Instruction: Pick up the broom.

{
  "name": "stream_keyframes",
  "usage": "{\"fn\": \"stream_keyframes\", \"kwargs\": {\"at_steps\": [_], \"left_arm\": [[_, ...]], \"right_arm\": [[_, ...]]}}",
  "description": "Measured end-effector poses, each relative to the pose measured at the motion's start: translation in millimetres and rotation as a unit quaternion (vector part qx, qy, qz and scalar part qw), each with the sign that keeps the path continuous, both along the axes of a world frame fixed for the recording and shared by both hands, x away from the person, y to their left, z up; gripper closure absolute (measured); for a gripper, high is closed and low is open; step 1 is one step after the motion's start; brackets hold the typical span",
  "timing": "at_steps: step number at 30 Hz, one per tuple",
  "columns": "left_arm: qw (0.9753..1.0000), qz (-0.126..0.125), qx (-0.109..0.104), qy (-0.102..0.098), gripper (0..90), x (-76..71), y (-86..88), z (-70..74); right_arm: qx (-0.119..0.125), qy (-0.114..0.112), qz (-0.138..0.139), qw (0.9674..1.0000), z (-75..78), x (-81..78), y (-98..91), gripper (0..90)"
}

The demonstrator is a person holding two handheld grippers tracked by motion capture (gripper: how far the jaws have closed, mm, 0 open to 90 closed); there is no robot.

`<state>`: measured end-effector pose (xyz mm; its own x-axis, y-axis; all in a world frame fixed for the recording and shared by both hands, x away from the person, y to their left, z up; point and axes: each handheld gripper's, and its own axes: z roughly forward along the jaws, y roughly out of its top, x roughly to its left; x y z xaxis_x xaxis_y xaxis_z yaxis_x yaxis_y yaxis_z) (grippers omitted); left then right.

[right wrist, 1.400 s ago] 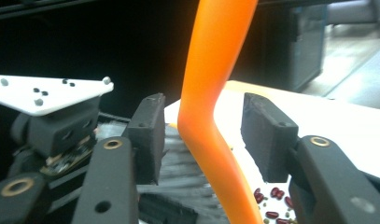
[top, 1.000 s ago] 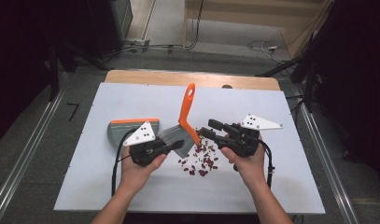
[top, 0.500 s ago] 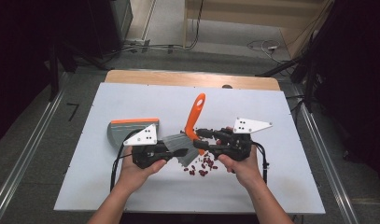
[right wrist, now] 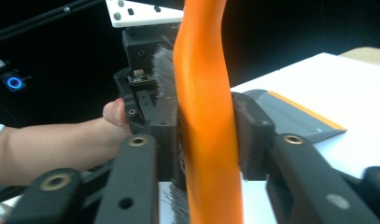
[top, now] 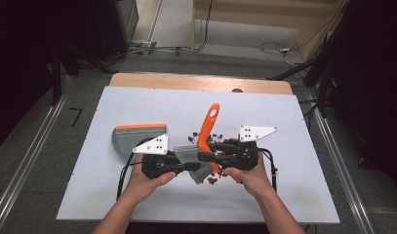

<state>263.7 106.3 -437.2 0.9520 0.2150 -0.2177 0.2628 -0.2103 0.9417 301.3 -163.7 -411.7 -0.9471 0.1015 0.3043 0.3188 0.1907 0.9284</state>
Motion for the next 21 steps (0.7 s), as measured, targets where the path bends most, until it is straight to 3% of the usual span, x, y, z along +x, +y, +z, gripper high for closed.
{"fn": "stream_keyframes", "kwargs": {"at_steps": [3, 6, 11, 16, 20, 21], "left_arm": [[1.0, 0.0, 0.002, 0.004, 85.1, 1.6, 0.2, -1.1], [0.9998, 0.018, 0.003, 0.003, 80.7, 1.7, 0.3, -1.2], [0.9986, 0.052, 0.003, -0.009, 62.4, -1.7, 1.2, 0.7], [0.9955, 0.094, 0.005, -0.008, 41.7, -3.3, 9.5, 0.0], [0.9932, 0.116, 0.004, -0.012, 27.8, -3.6, 16.1, 2.4], [0.9913, 0.131, -0.003, -0.011, 25.4, -3.6, 21.3, 3.7]], "right_arm": [[-0.009, 0.002, -0.006, 0.9999, 0.3, -1.1, 0.1, 67.6], [-0.019, 0.003, -0.028, 0.9994, 2.1, -3.7, 0.8, 68.0], [-0.015, 0.007, -0.047, 0.9987, 4.3, -4.7, -2.9, 68.2], [-0.017, 0.002, -0.082, 0.9965, 8.4, -3.5, -12.9, 68.2], [-0.024, -0.003, -0.124, 0.992, 10.7, -2.0, -21.0, 68.2], [-0.026, -0.003, -0.136, 0.9904, 10.7, -1.5, -23.2, 68.2]]}}
